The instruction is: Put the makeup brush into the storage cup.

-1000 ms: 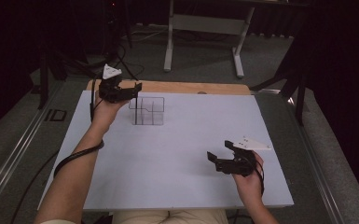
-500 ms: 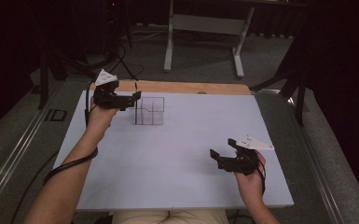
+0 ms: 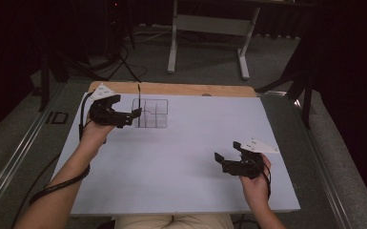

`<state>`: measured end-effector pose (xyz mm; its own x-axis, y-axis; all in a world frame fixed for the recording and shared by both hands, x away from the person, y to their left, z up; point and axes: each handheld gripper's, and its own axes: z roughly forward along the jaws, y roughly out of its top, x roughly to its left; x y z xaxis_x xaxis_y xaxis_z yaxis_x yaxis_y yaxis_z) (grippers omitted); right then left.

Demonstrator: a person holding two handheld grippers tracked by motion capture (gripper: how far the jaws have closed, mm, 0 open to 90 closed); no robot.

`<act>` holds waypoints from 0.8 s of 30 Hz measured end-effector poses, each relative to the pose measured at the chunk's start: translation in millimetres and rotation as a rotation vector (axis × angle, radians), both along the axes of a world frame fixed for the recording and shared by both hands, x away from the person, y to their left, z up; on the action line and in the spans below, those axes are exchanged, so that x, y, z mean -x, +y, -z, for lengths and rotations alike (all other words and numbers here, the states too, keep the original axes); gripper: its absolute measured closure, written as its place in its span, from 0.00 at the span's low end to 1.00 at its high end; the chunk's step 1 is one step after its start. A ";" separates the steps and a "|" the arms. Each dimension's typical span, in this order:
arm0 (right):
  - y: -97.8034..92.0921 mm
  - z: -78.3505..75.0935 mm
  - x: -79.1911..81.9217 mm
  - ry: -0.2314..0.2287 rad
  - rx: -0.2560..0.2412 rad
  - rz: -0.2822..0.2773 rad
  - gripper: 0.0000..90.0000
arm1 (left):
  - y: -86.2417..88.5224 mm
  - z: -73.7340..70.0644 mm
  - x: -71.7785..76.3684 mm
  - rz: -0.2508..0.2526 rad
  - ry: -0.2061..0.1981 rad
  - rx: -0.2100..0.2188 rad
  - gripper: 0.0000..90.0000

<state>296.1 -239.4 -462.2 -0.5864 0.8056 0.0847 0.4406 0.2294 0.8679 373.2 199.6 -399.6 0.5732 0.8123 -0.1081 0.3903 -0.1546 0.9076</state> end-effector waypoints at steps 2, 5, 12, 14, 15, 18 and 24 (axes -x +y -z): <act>-0.4 -0.4 0.9 0.000 -0.007 0.002 0.15 | -0.6 0.5 5.4 0.016 0.000 0.009 0.03; -0.3 -1.0 1.2 -0.006 -0.006 0.004 0.15 | -2.3 2.1 13.4 0.027 0.003 0.004 0.03; 1.0 -0.6 0.3 -0.003 -0.001 0.003 0.15 | -5.2 14.3 25.1 0.056 0.026 0.015 0.03; 0.8 -1.0 0.3 -0.004 -0.002 0.001 0.15 | -6.8 18.3 27.4 0.063 0.032 0.001 0.03; 0.7 -1.2 0.5 -0.005 0.000 0.004 0.15 | -7.3 20.7 28.8 0.067 0.037 0.003 0.03; -0.5 -1.1 0.1 -0.004 -0.001 0.001 0.15 | -7.8 24.9 32.9 0.079 0.031 -0.005 0.03; -3.0 -1.3 -0.1 -0.004 -0.006 0.005 0.15 | -6.2 32.1 43.3 0.117 -0.005 -0.013 0.03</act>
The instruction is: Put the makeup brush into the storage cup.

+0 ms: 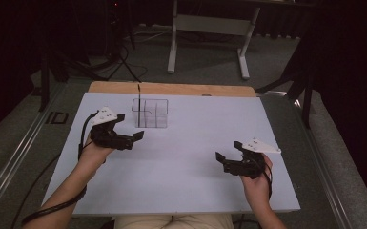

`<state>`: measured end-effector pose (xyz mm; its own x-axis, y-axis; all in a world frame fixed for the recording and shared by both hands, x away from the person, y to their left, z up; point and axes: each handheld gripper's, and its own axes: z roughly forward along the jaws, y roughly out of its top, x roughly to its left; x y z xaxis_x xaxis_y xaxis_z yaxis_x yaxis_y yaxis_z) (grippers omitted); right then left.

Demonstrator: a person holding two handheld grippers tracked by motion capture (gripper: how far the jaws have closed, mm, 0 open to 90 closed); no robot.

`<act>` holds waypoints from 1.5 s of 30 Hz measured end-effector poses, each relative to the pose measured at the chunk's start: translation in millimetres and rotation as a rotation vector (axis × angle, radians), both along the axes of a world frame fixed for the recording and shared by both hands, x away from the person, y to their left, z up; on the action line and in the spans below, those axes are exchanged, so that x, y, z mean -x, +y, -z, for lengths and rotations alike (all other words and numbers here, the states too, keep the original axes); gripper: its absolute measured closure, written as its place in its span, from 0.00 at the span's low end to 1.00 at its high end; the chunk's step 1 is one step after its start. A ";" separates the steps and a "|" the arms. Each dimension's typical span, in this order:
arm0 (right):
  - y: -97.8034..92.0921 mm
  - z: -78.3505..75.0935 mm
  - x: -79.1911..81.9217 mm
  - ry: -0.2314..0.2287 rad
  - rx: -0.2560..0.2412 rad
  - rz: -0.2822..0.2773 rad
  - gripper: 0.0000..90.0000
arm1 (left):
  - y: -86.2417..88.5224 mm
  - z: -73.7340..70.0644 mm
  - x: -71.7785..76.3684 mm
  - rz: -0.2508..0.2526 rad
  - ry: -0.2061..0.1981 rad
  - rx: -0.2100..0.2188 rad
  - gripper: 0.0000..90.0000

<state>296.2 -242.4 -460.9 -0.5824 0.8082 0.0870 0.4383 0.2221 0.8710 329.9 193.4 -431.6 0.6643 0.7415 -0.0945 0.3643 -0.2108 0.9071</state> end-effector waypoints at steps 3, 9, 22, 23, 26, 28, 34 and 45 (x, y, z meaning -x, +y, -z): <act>0.1 -0.8 0.1 -0.001 -0.003 0.000 0.15 | 1.3 3.9 5.5 0.015 0.002 0.020 0.03; 0.9 -1.6 0.5 -0.006 -0.002 -0.002 0.15 | 5.3 11.5 16.0 0.029 0.024 0.017 0.03; 2.7 -1.6 0.5 -0.006 0.002 -0.006 0.15 | 14.7 32.4 36.8 0.017 0.047 -0.022 0.03; 2.9 -1.8 0.5 -0.005 0.002 -0.007 0.15 | 15.3 34.6 37.8 0.022 0.058 -0.017 0.03; 2.8 -2.0 0.5 -0.007 0.000 -0.008 0.15 | 15.9 39.0 40.8 0.020 0.066 -0.018 0.03; 2.3 -1.9 0.6 -0.005 -0.004 -0.008 0.15 | 16.9 42.0 43.5 0.013 0.060 -0.008 0.03; 1.9 -2.7 0.8 -0.008 -0.002 -0.007 0.15 | 18.5 51.1 48.7 0.022 0.066 -0.023 0.03; 1.5 -2.4 0.6 -0.005 -0.003 -0.005 0.15 | 27.7 63.0 60.9 0.010 0.085 -0.026 0.03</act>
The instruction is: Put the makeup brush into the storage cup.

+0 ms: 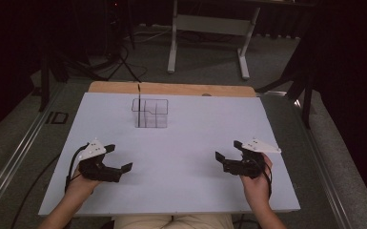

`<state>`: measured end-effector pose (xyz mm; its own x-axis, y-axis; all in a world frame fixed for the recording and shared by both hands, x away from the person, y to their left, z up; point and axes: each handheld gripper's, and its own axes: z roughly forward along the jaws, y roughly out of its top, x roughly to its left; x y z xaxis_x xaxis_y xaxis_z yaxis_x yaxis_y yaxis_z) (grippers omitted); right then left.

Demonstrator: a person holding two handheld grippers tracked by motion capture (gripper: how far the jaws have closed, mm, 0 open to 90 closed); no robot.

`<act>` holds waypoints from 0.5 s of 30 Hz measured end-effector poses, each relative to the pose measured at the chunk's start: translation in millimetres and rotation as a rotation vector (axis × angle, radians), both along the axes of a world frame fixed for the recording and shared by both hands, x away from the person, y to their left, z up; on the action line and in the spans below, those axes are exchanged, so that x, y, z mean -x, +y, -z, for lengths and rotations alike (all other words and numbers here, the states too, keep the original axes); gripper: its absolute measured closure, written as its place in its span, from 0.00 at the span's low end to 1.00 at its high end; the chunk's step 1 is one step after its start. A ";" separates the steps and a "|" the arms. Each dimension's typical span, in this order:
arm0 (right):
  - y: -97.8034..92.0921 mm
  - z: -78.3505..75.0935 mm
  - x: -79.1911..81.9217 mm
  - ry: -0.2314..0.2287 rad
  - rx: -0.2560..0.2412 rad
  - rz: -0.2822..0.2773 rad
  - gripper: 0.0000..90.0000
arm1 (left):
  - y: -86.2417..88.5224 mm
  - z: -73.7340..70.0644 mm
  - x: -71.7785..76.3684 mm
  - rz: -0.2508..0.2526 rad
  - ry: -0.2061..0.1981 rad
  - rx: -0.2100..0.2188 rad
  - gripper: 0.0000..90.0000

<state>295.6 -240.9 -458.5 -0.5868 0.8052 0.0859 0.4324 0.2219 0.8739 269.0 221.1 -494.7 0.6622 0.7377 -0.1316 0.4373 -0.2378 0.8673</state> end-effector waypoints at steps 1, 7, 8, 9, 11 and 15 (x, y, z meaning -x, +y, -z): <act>0.1 0.0 0.0 0.000 0.000 -0.001 0.15 | 0.6 1.1 0.8 0.001 0.003 -0.002 0.03; 0.0 0.0 0.3 0.000 0.000 -0.001 0.15 | 7.5 9.9 4.5 -0.018 0.021 0.006 0.03; -0.1 0.0 0.3 0.000 -0.001 -0.002 0.15 | 9.0 11.8 5.3 -0.024 0.016 0.009 0.03; -0.2 0.0 0.3 0.000 0.000 -0.001 0.15 | 9.7 12.5 5.6 -0.025 0.017 0.010 0.03; -0.4 0.2 0.1 0.001 -0.004 -0.003 0.15 | 11.5 14.9 6.7 -0.023 0.010 0.026 0.03; 0.1 0.6 0.3 0.004 -0.003 -0.008 0.15 | 12.5 20.2 8.6 -0.011 -0.001 0.037 0.03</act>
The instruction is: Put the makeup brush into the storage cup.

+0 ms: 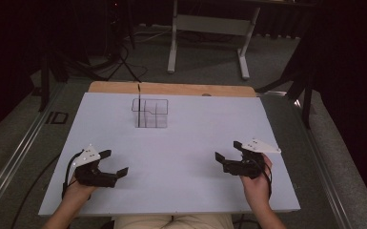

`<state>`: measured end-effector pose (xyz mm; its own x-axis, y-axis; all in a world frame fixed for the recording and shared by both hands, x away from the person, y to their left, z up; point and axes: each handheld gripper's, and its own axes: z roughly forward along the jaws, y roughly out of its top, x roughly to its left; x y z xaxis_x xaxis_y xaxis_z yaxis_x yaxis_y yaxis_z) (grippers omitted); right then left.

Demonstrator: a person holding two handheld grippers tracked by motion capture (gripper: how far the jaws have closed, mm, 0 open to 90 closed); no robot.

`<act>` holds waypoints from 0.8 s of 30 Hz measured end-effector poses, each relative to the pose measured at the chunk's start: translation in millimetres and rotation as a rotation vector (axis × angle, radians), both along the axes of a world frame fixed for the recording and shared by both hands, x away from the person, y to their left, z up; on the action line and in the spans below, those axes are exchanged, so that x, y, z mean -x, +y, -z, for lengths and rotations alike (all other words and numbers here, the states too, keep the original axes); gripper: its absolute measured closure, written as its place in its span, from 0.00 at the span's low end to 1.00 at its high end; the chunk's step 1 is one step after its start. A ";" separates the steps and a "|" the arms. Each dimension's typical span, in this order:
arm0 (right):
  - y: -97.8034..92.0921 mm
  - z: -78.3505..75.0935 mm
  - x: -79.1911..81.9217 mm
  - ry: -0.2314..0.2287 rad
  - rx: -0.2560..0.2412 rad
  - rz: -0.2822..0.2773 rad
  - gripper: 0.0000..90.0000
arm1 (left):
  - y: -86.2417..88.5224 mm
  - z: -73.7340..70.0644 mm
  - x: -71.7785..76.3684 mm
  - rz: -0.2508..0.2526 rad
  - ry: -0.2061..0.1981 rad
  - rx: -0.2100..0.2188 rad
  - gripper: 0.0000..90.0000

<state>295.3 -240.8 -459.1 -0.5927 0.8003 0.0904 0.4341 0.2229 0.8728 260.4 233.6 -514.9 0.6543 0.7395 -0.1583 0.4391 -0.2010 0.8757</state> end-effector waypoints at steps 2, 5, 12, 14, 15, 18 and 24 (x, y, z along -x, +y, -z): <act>0.2 0.3 0.2 0.000 0.002 -0.004 0.15 | 0.6 0.9 0.5 -0.004 0.000 0.004 0.03; 0.5 1.3 0.1 0.002 0.004 -0.008 0.15 | 2.0 3.5 0.5 -0.023 0.008 0.005 0.03; 0.6 4.3 0.8 0.008 0.008 -0.012 0.15 | -1.8 4.7 2.3 -0.035 -0.014 -0.016 0.03; 1.9 5.5 0.9 0.013 0.011 -0.018 0.15 | -3.5 5.3 2.8 -0.027 -0.017 -0.030 0.03; 2.7 5.9 0.8 0.015 0.013 -0.023 0.15 | -4.0 5.6 2.9 -0.022 -0.017 -0.032 0.03; 3.6 6.8 0.4 0.017 0.017 -0.027 0.15 | -4.0 5.9 2.8 -0.022 -0.013 -0.027 0.03; 0.6 7.2 -1.0 0.021 0.011 -0.018 0.15 | -1.1 6.3 2.9 -0.038 -0.012 -0.019 0.03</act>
<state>296.3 -240.2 -466.3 -0.6054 0.7904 0.0937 0.4477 0.2409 0.8611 257.5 232.5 -521.2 0.6275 0.7666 -0.1362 0.4362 -0.2012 0.8771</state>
